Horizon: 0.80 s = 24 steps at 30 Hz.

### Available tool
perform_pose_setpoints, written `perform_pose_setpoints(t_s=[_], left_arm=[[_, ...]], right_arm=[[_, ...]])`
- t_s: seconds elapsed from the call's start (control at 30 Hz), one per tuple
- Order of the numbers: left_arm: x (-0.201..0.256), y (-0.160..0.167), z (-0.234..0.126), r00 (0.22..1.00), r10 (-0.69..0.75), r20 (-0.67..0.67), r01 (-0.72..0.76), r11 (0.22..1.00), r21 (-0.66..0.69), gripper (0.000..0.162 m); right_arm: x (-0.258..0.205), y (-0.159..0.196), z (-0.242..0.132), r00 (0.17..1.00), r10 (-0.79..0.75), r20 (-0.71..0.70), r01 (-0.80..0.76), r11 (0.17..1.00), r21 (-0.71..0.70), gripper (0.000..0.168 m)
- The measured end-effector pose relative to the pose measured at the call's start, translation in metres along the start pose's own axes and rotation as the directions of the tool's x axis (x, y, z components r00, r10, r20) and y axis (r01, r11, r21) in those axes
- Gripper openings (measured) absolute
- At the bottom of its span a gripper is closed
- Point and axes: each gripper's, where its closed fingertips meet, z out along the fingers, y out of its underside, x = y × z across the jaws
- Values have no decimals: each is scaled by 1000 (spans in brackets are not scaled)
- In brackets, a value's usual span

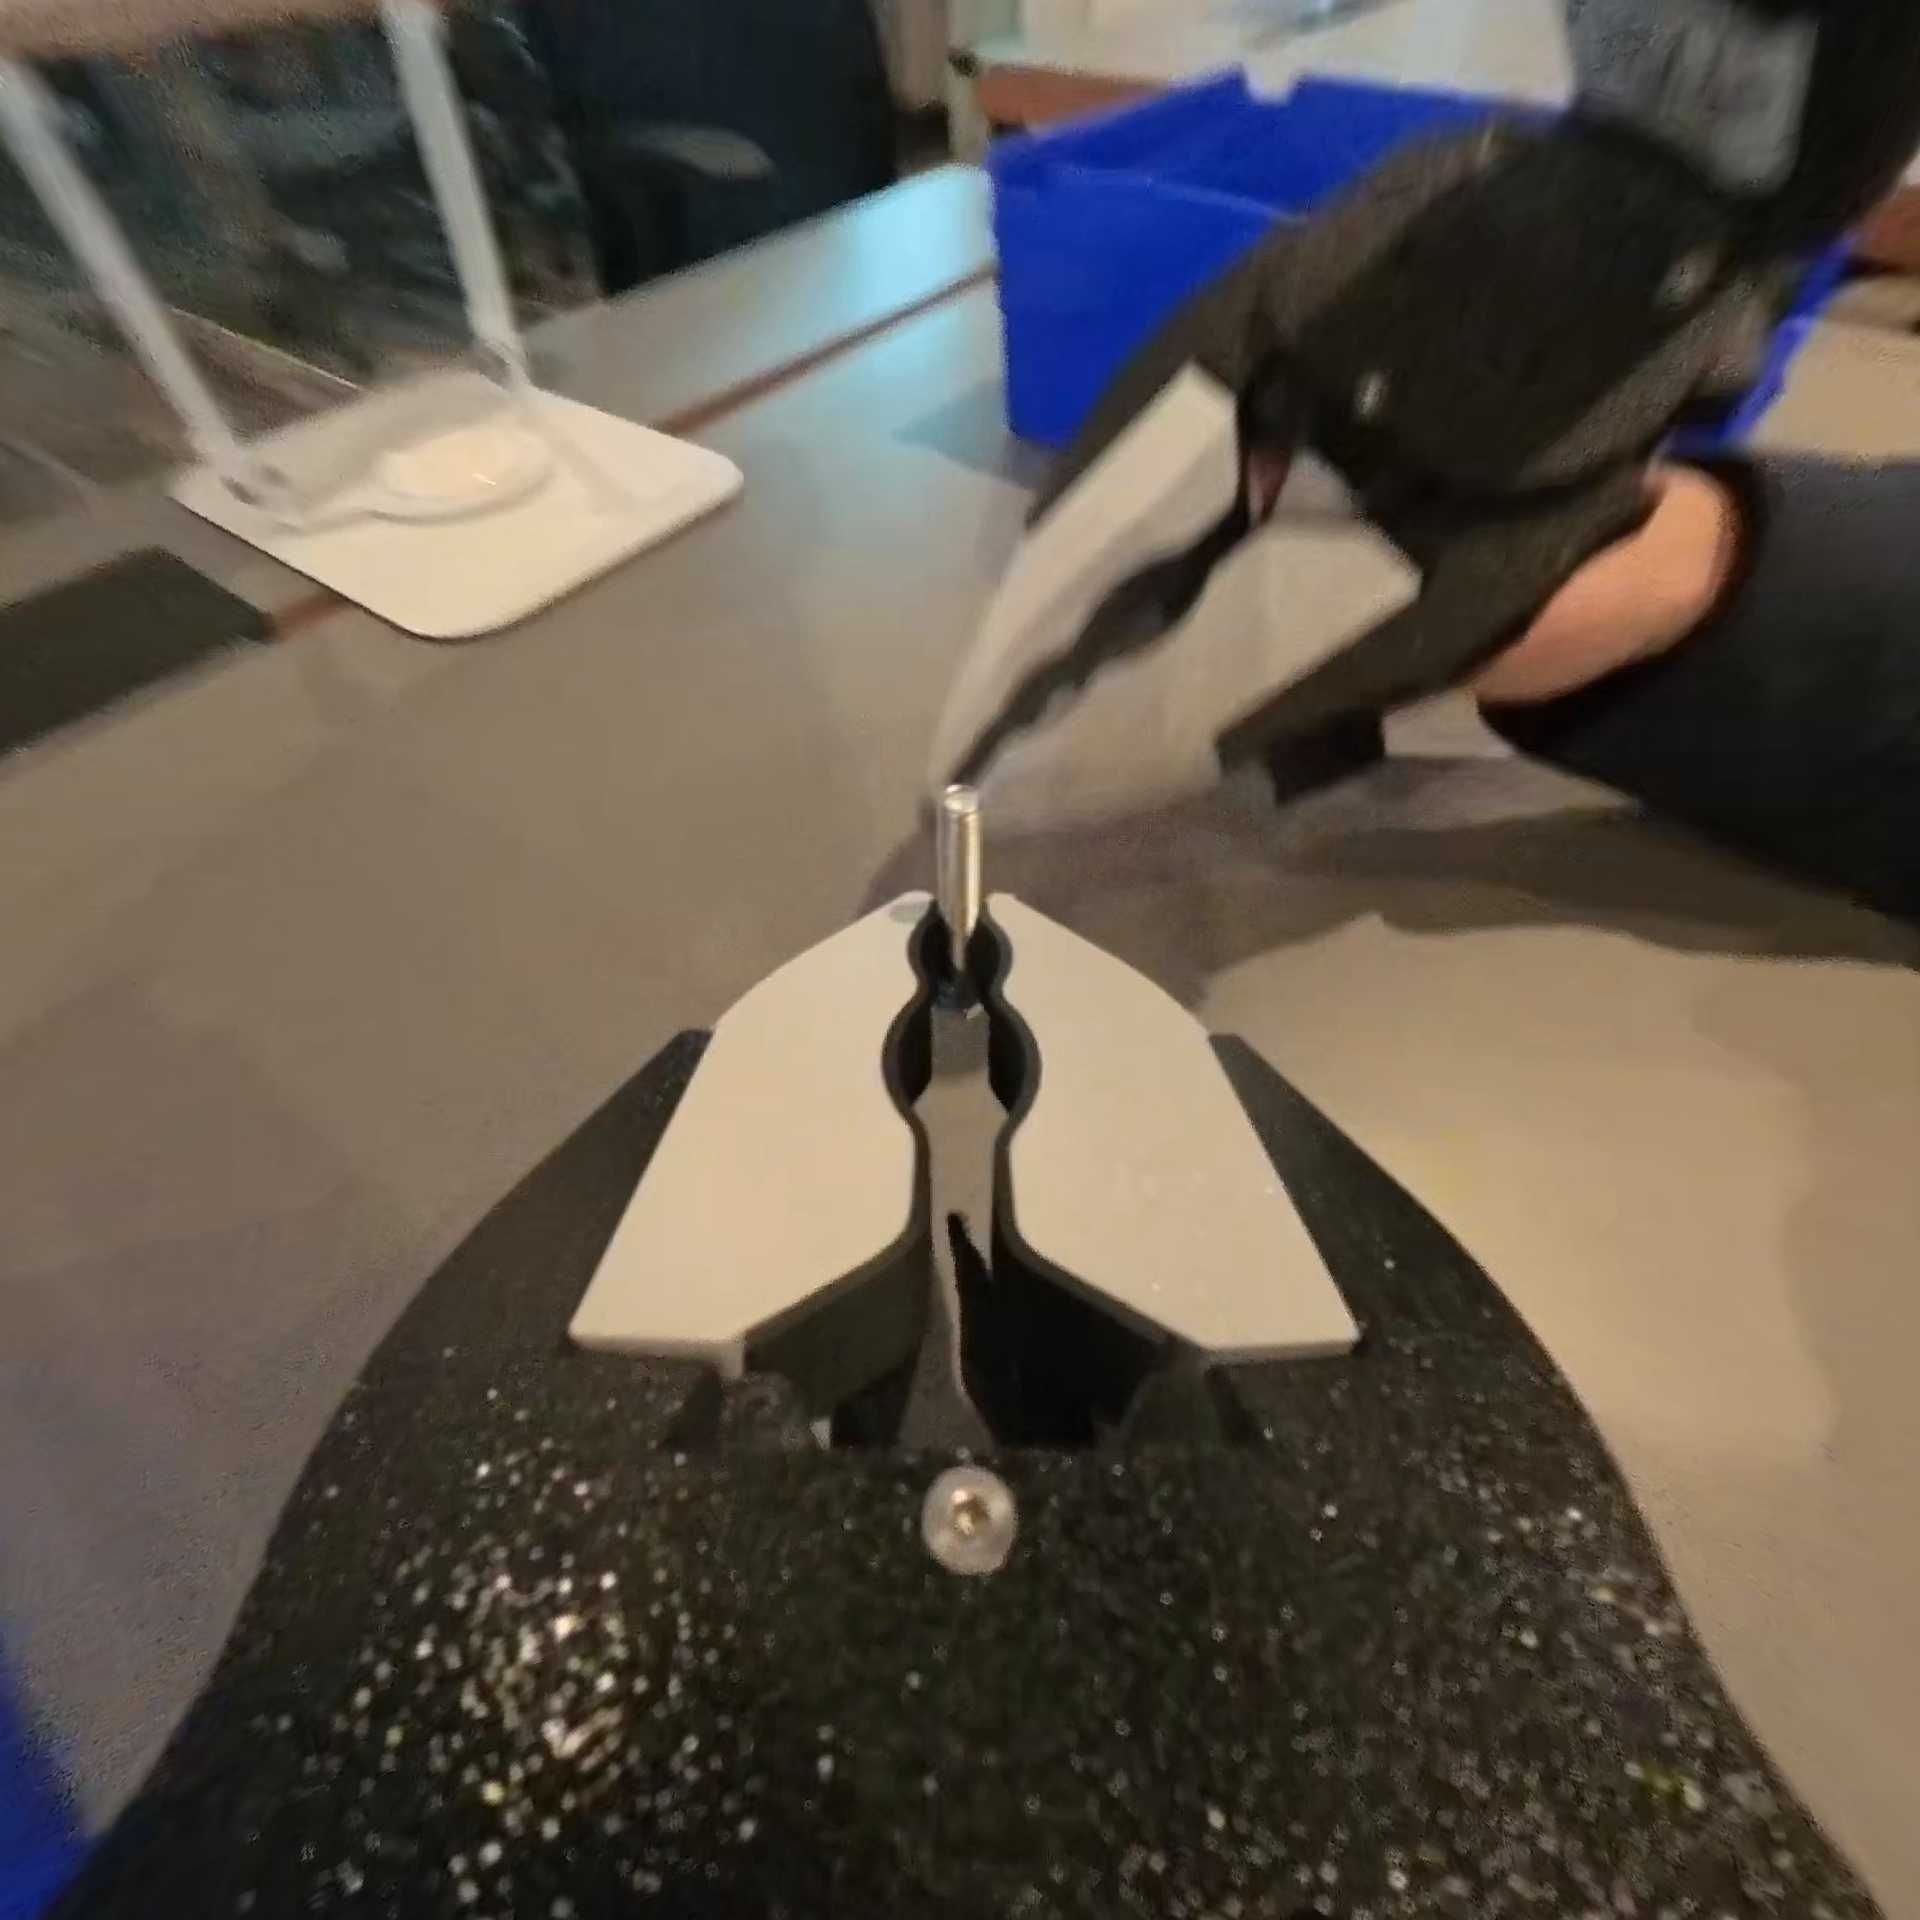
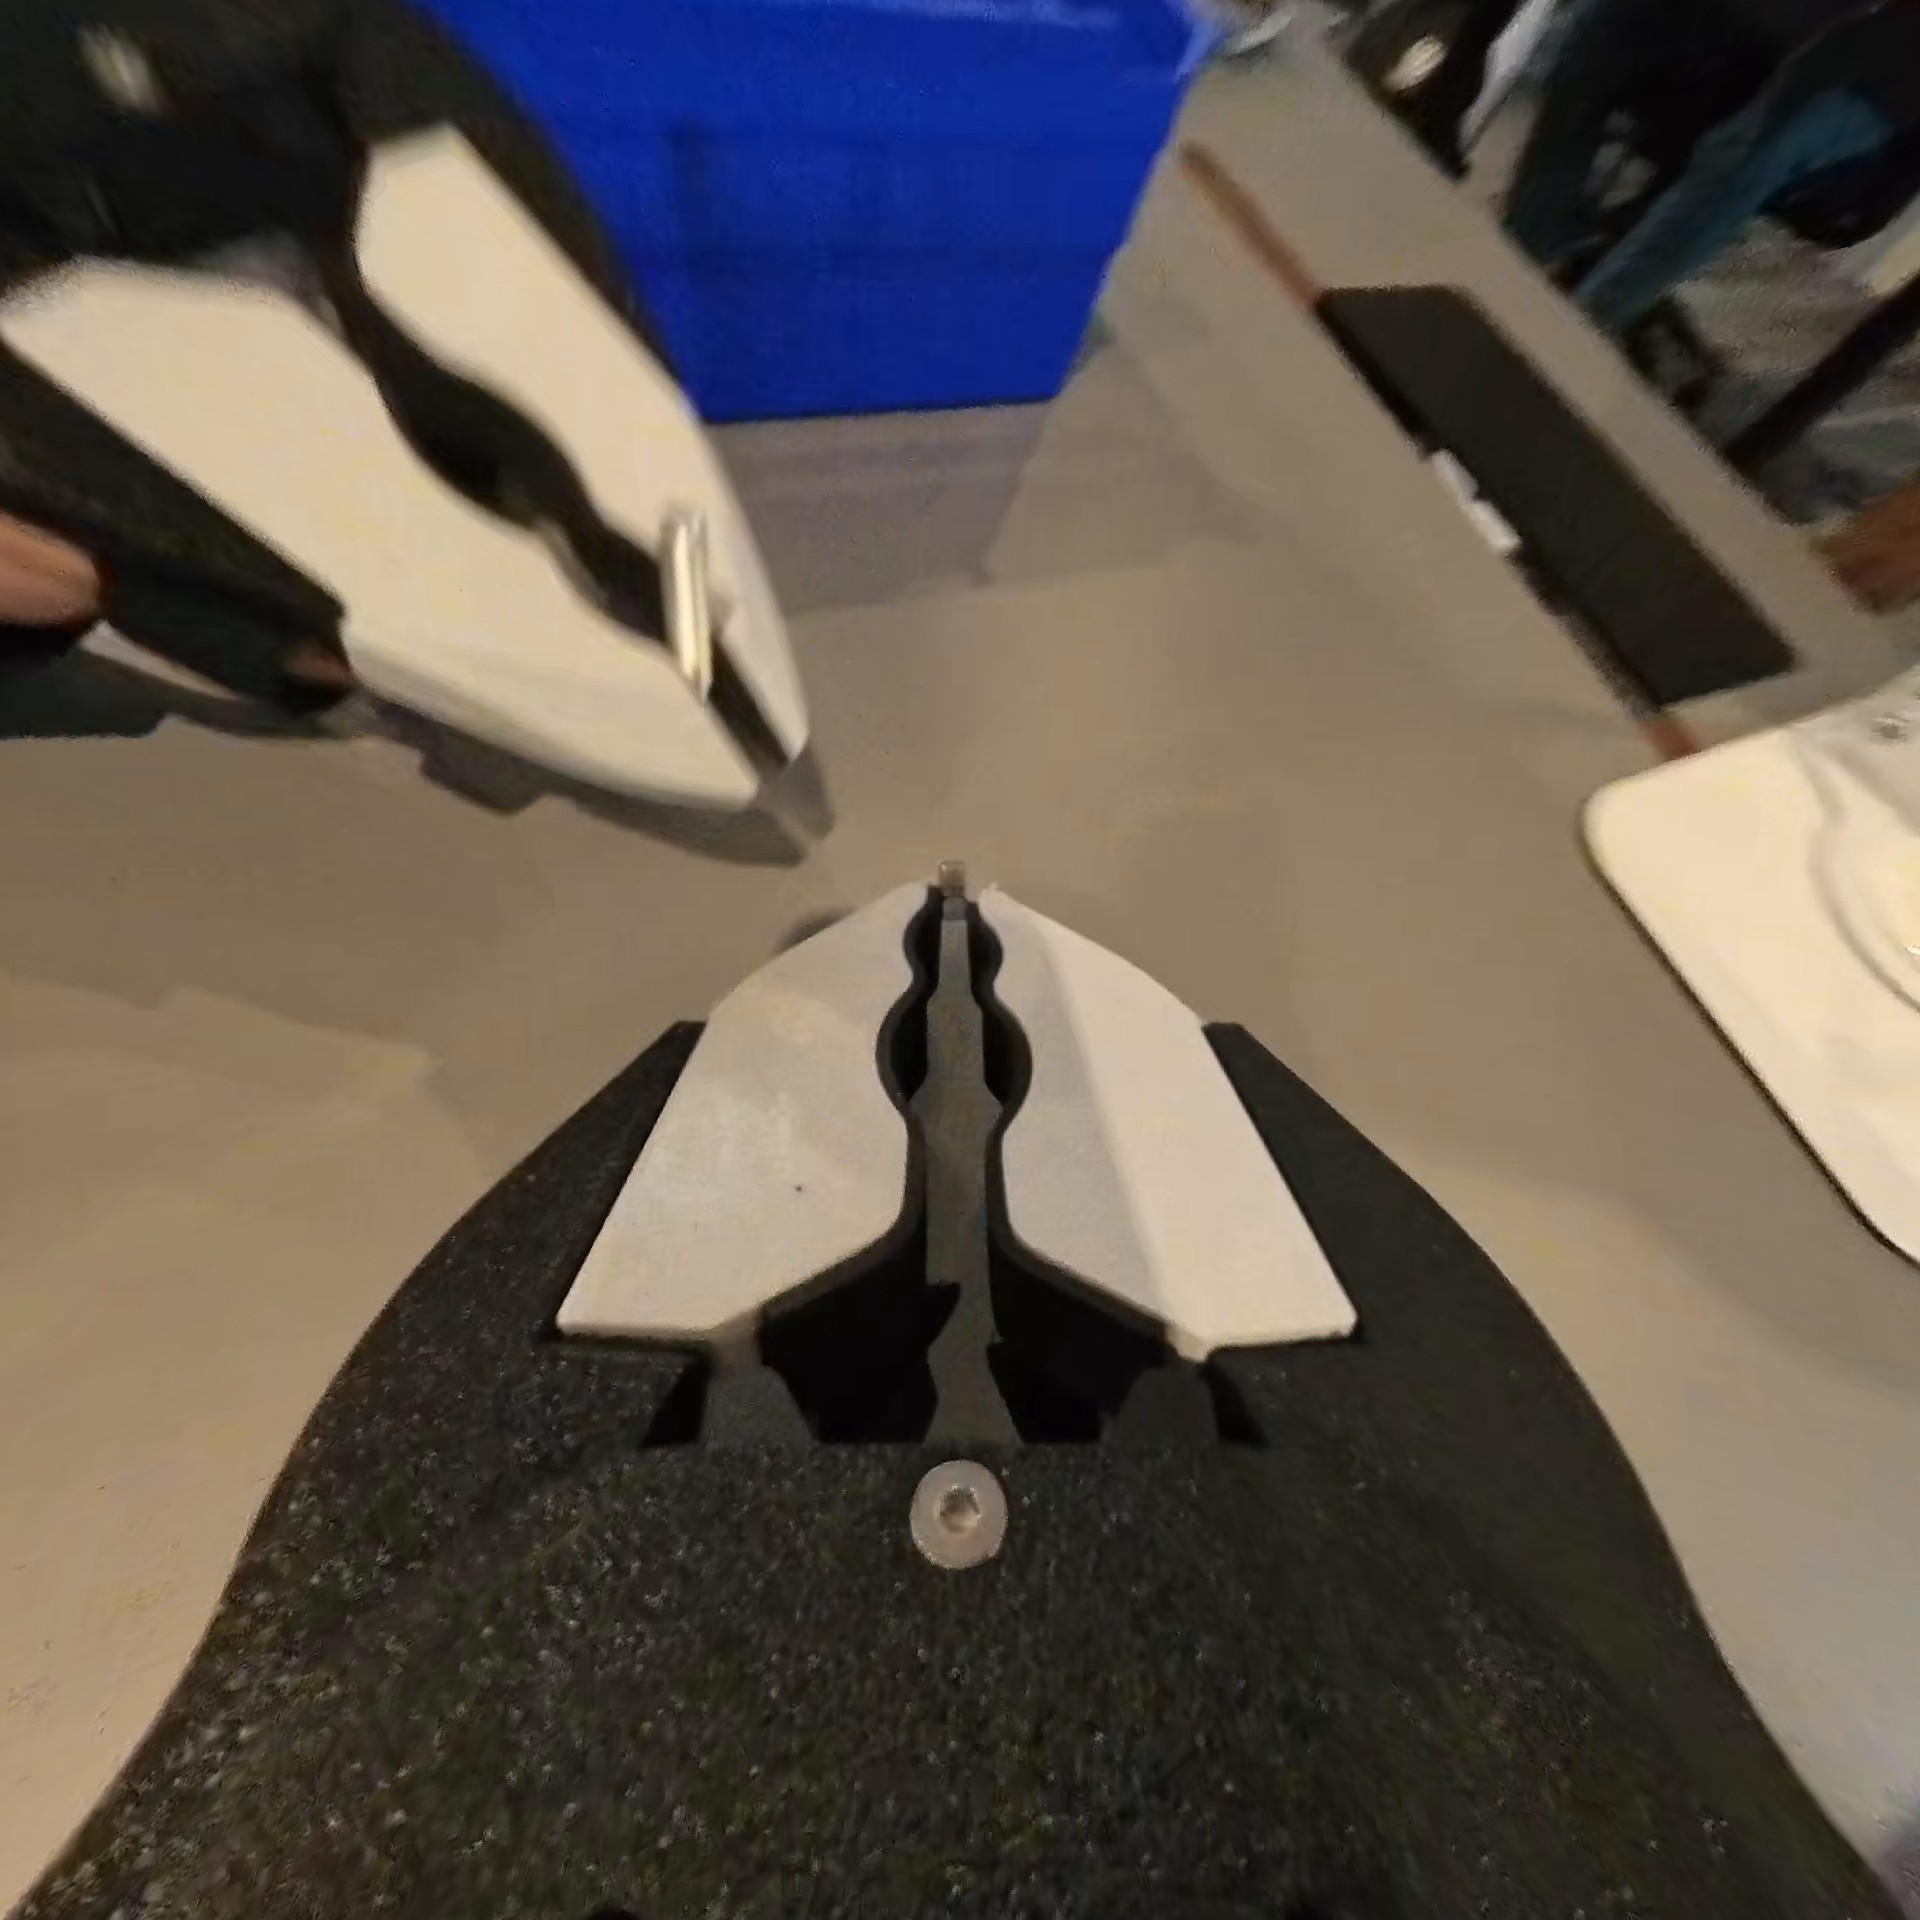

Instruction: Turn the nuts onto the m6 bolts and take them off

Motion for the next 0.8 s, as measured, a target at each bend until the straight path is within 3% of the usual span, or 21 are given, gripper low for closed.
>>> perform_pose_setpoints(t_s=[0.13,0.27,0.57,0.8], left_arm=[[32,17,30,994,-4,-111,-7,995,-103,5],[49,28,50,987,18,-159,-49,980,-193,5],[46,52,54,989,5,-149,-53,946,-319,5],[46,54,52,990,17,-143,-62,946,-319,5]], right_arm=[[6,1,-43,998,29,-54,-24,995,92,4],[3,11,-63,994,-27,-106,34,997,71,4],[-24,26,-50,992,-128,0,128,992,-13,4],[-22,46,-44,990,-138,6,138,982,-132,4]])
